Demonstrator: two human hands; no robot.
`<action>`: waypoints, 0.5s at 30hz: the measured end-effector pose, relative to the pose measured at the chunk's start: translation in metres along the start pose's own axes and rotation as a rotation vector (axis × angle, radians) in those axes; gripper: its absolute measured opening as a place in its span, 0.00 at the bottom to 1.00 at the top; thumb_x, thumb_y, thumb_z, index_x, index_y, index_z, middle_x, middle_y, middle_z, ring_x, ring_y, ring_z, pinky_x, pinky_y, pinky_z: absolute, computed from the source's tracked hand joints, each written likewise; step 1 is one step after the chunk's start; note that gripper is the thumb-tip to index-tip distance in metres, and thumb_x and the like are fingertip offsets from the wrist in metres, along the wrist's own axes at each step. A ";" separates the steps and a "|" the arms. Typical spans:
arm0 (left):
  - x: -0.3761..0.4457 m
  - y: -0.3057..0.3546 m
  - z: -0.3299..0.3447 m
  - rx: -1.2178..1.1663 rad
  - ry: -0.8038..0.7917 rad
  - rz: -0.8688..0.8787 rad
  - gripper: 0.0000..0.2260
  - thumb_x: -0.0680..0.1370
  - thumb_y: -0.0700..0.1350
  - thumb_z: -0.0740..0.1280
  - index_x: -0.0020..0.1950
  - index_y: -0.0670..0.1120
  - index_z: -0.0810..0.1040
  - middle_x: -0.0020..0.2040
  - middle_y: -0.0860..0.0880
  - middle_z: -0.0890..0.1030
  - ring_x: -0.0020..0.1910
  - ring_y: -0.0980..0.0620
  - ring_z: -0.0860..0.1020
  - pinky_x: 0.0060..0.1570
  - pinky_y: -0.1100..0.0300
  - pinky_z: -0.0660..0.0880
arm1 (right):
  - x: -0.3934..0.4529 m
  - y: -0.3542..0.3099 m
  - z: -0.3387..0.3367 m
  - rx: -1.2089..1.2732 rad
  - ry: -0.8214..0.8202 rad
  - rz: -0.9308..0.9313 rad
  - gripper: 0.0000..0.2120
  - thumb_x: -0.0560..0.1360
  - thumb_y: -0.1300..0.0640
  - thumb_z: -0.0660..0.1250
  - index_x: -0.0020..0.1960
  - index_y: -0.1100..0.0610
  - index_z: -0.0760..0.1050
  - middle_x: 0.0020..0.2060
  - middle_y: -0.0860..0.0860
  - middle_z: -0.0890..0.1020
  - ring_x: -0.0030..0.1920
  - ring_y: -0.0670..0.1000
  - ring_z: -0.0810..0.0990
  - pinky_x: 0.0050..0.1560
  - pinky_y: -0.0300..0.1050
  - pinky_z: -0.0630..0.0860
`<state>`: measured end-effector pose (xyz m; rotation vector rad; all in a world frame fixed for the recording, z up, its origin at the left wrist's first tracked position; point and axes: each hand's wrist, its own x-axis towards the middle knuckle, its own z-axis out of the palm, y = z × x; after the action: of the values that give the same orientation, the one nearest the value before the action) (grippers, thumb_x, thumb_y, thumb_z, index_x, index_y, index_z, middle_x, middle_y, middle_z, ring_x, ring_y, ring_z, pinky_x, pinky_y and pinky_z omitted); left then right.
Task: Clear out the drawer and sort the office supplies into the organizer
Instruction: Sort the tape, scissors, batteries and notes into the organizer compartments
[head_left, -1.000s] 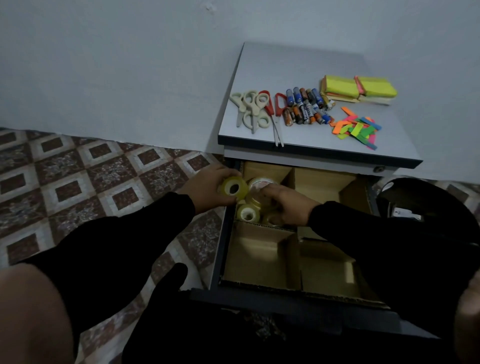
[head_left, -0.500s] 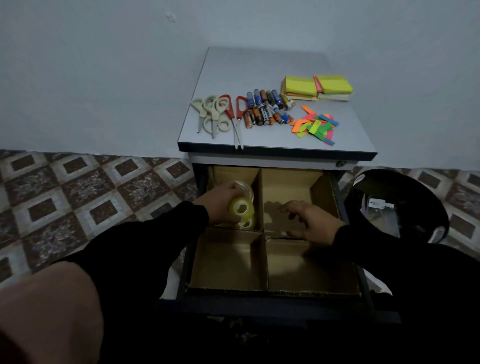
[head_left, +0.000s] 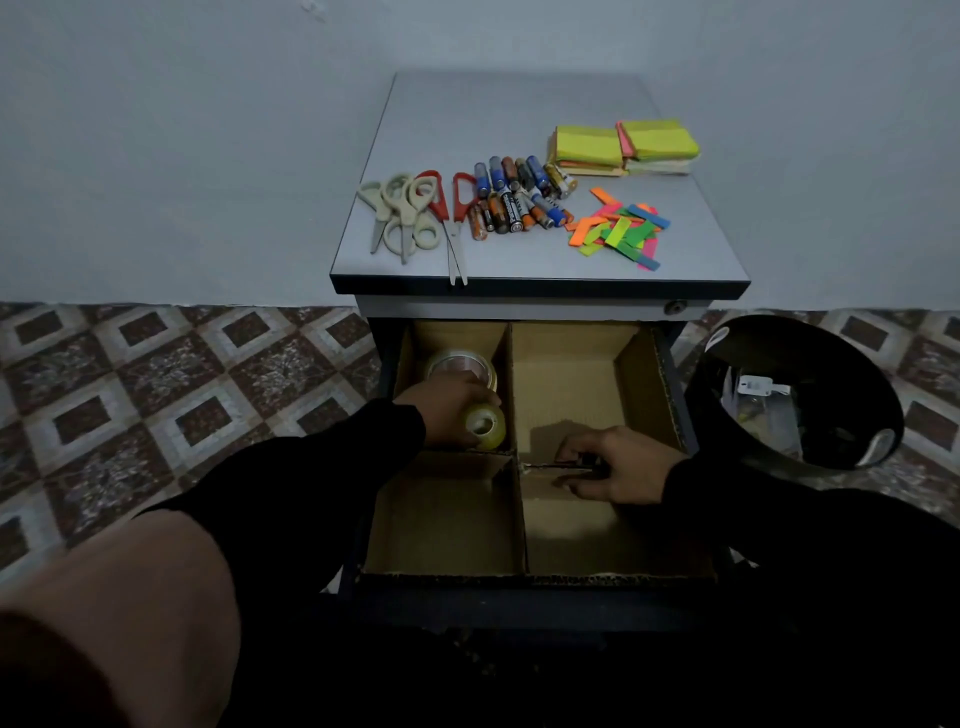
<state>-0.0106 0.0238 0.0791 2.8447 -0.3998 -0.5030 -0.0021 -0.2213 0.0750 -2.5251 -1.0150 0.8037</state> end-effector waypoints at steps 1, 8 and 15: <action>0.001 0.001 0.000 0.004 -0.006 0.002 0.26 0.73 0.47 0.71 0.70 0.50 0.68 0.68 0.47 0.69 0.68 0.48 0.66 0.67 0.55 0.64 | 0.001 0.001 0.001 -0.013 0.000 -0.004 0.09 0.74 0.51 0.67 0.52 0.52 0.75 0.45 0.48 0.80 0.46 0.47 0.77 0.48 0.43 0.74; 0.005 0.001 -0.002 0.021 -0.028 -0.011 0.27 0.74 0.46 0.71 0.71 0.51 0.67 0.70 0.48 0.68 0.68 0.48 0.66 0.66 0.55 0.64 | 0.004 0.003 0.003 -0.013 0.001 0.001 0.04 0.74 0.53 0.66 0.45 0.48 0.70 0.41 0.48 0.78 0.43 0.51 0.77 0.46 0.47 0.74; 0.011 0.000 0.003 0.044 -0.072 -0.010 0.25 0.74 0.47 0.70 0.70 0.52 0.69 0.68 0.48 0.69 0.67 0.47 0.67 0.66 0.51 0.66 | 0.006 0.006 0.006 -0.010 0.006 0.005 0.05 0.74 0.52 0.66 0.46 0.46 0.70 0.42 0.49 0.79 0.42 0.49 0.77 0.46 0.47 0.75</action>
<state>-0.0012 0.0201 0.0732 2.8782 -0.4149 -0.6077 0.0009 -0.2209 0.0658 -2.5380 -1.0134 0.7939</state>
